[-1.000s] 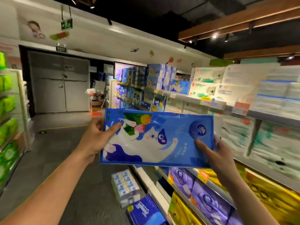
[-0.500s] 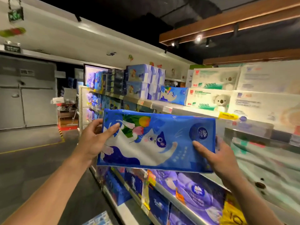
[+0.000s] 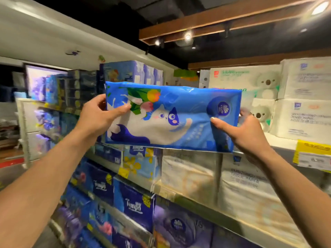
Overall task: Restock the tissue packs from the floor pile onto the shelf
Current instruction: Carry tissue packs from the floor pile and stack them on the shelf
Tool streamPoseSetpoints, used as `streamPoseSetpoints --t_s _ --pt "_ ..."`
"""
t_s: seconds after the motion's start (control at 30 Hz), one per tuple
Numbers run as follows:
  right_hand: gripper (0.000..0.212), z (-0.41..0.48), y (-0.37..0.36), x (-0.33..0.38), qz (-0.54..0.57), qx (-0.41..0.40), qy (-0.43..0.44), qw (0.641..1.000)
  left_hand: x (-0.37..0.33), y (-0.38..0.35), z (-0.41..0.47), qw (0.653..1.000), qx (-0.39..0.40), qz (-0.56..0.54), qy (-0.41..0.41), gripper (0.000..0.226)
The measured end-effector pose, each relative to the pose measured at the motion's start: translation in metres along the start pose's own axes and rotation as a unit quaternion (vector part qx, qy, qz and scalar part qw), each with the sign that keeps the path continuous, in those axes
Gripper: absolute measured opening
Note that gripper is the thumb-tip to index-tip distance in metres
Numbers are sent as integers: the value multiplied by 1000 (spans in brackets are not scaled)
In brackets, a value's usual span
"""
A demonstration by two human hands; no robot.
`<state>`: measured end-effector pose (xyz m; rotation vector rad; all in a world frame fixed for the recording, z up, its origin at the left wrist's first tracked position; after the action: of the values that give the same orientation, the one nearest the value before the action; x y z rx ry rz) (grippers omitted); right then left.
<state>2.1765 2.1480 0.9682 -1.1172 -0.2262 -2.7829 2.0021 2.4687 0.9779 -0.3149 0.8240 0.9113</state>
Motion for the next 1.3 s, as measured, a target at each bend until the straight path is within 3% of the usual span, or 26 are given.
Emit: streamPoseSetpoints --t_s 0.1,0.2,0.33,0.4,0.53,0.77,0.83,0.97,1.3 --pt "65 42 -33 -18 -26 -48 -11 998 46 -16 75 999 28 -16 -2 86" --pt "71 84 -63 -37 -69 -88 -24 993 90 -42 143 997 59 -39 3 92" --pt "86 137 -92 -64 -114 -97 -55 987 139 -78 219 995 85 -45 -2 81" --pt "72 160 -102 -80 -154 -92 -64 982 158 -95 248 994 94 -47 -3 74" --pt "48 191 -119 -116 -254 -33 -76 964 191 -132 281 992 124 -31 -1 39" --pt "54 235 -130 -155 -359 44 -115 925 235 -177 310 989 129 58 30 32" --pt "47 244 -135 -156 -401 56 -135 905 234 -181 319 985 109 131 3 41" --pt "41 263 -148 -162 -462 77 -155 870 230 -190 340 948 75 306 -53 93" --pt "69 297 -152 -186 -581 67 -176 792 231 -221 356 881 86 459 -76 97"
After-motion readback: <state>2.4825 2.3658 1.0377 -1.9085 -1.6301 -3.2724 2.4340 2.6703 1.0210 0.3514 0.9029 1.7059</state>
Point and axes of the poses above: each hand's wrist, its own z-axis towards the middle knuckle, its own y-axis out of the back of the hand, x = y × z, the point moved 2 cm from there along z, towards the middle knuckle, and after that the axes turned 7 degrees about z, right-handed, at the moved point
